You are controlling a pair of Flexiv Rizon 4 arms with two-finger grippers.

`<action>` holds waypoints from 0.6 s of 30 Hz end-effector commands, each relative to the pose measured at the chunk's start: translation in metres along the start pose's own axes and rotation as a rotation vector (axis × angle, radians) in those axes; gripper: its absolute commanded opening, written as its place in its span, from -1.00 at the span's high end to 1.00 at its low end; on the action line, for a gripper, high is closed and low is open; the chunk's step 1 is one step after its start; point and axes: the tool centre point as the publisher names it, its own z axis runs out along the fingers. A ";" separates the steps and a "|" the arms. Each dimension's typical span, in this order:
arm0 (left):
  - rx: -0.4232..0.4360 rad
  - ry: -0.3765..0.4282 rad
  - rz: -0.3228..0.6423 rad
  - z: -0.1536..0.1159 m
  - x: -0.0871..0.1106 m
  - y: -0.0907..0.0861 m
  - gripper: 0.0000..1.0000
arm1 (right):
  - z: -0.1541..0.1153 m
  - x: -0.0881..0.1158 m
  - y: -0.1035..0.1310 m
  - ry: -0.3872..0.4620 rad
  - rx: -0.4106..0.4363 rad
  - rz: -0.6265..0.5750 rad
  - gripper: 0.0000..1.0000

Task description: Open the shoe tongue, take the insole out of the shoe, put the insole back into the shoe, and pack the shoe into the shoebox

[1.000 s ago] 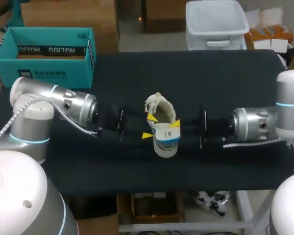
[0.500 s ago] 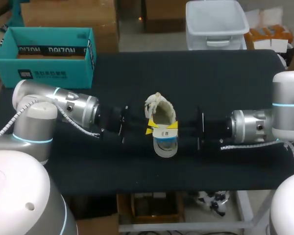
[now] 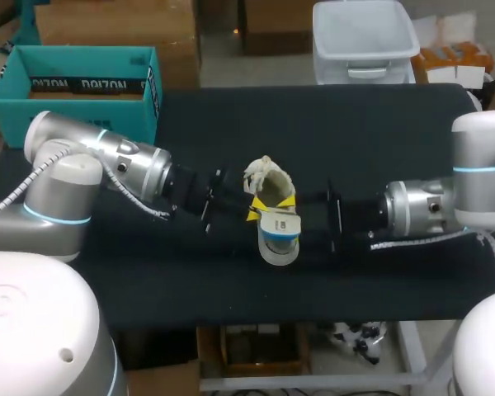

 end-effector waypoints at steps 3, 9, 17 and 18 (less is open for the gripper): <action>-0.007 0.057 0.017 0.002 -0.002 0.006 1.00 | -0.004 -0.001 -0.003 -0.009 -0.012 0.015 0.05; -0.012 0.102 0.041 0.000 -0.002 0.008 1.00 | -0.007 -0.005 -0.004 -0.008 -0.013 0.027 0.67; 0.020 0.154 0.044 0.001 -0.006 0.007 1.00 | -0.007 -0.010 0.000 -0.004 -0.010 0.049 0.84; 0.026 0.161 0.047 0.002 -0.007 0.008 1.00 | -0.007 -0.011 0.000 -0.004 -0.011 0.052 0.87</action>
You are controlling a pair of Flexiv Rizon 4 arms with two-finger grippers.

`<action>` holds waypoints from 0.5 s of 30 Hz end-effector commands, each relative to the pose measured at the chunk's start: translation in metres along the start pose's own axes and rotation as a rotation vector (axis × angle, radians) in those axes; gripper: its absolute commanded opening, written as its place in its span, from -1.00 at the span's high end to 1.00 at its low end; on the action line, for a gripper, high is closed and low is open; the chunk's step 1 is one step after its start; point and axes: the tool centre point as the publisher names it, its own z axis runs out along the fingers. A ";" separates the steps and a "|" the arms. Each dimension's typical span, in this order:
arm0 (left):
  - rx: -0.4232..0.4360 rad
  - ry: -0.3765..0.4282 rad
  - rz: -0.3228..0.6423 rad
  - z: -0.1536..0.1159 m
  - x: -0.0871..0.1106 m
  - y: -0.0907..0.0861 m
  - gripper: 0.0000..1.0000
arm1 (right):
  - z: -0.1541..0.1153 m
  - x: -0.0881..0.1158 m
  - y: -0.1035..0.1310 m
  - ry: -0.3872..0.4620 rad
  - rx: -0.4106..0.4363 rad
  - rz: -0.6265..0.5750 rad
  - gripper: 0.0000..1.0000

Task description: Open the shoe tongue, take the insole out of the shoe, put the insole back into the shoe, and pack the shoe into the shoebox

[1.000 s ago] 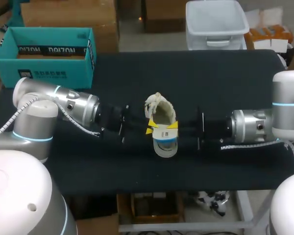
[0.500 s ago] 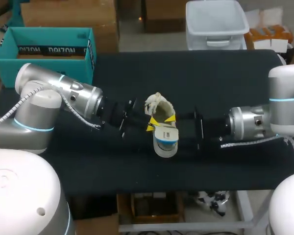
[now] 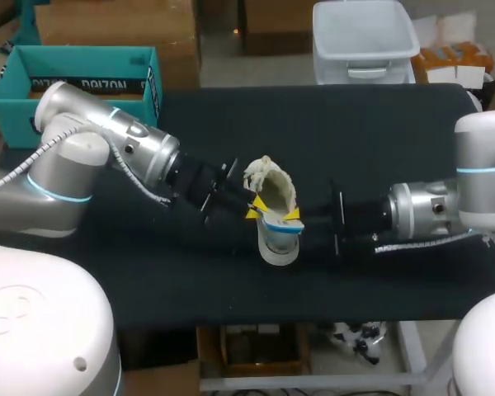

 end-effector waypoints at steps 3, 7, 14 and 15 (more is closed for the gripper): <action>0.027 0.038 0.017 0.002 -0.008 0.006 1.00 | -0.001 -0.005 0.002 0.003 -0.001 0.007 0.91; 0.026 0.054 0.022 0.006 -0.010 0.011 1.00 | 0.001 -0.007 0.005 0.004 -0.009 0.009 0.67; 0.027 0.094 0.027 0.010 -0.009 0.017 1.00 | 0.002 -0.006 0.010 -0.001 -0.033 -0.001 1.00; 0.025 0.094 0.028 0.010 -0.009 0.019 1.00 | 0.002 -0.006 0.011 -0.009 -0.038 -0.001 1.00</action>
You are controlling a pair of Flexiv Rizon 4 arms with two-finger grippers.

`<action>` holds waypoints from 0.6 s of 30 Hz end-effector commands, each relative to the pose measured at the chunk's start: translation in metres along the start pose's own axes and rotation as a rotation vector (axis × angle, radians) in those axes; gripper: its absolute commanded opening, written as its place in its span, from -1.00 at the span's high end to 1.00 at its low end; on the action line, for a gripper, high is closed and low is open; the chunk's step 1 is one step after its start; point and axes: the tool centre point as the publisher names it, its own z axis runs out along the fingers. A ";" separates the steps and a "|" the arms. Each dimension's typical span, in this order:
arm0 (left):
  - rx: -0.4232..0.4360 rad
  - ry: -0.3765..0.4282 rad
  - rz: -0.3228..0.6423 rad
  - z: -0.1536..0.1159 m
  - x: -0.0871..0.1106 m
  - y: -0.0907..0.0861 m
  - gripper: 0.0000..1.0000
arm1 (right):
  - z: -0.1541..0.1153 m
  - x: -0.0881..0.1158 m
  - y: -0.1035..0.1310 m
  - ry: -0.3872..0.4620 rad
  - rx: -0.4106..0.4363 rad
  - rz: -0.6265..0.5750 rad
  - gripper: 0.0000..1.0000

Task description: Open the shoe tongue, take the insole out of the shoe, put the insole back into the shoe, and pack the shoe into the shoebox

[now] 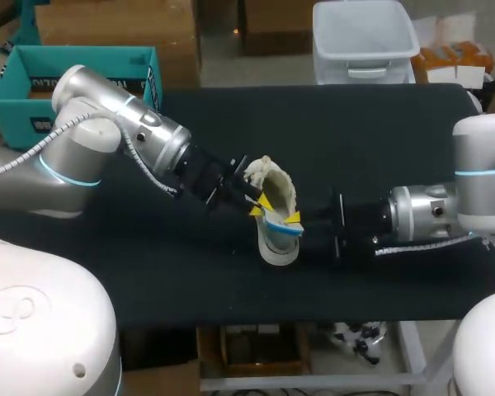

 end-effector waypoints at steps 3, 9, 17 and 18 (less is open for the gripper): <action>-0.005 0.016 0.006 0.001 -0.004 0.010 1.00 | 0.004 0.003 0.005 -0.032 -0.026 -0.017 1.00; -0.033 0.013 0.021 0.000 -0.003 0.019 1.00 | 0.009 0.010 0.017 -0.066 -0.053 -0.042 1.00; -0.064 0.017 0.003 -0.001 -0.002 0.035 1.00 | 0.016 0.012 0.034 -0.086 -0.066 -0.048 1.00; -0.071 0.016 -0.003 -0.001 -0.002 0.037 1.00 | 0.017 0.012 0.035 -0.087 -0.067 -0.048 1.00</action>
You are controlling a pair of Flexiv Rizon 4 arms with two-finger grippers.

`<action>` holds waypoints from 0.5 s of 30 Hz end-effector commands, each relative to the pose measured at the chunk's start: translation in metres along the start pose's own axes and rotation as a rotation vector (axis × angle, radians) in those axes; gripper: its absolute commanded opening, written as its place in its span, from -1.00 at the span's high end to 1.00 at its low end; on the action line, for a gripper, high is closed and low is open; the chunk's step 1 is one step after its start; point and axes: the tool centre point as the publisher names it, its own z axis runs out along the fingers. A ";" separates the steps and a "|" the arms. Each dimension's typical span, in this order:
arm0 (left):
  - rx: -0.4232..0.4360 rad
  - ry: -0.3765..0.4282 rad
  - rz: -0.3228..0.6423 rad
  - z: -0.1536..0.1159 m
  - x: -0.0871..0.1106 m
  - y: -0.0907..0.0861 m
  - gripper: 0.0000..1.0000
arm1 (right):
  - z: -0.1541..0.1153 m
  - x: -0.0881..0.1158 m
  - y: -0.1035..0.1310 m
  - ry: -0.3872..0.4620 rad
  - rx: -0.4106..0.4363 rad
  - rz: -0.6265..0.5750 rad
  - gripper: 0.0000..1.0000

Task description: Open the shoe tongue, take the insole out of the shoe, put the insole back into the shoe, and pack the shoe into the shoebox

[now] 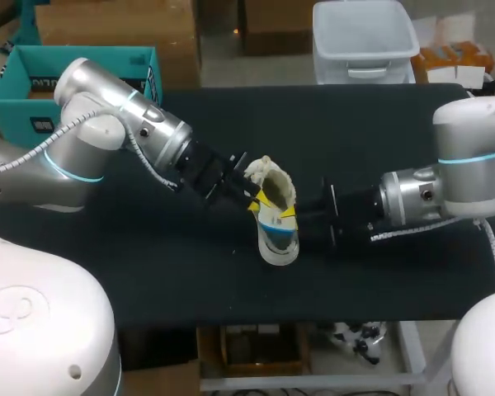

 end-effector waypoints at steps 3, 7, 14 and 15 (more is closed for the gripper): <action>-0.014 -0.001 -0.020 0.006 -0.001 0.013 1.00 | 0.011 0.002 0.009 -0.004 0.005 -0.002 1.00; -0.022 -0.002 -0.033 0.006 0.000 0.020 1.00 | 0.012 0.003 0.012 -0.008 -0.001 -0.004 1.00; -0.011 0.016 -0.033 0.000 0.003 0.014 0.62 | 0.009 0.005 0.011 -0.014 -0.017 -0.007 1.00; -0.008 0.018 -0.027 0.000 0.003 0.011 0.49 | 0.008 0.005 0.010 -0.014 -0.018 -0.006 1.00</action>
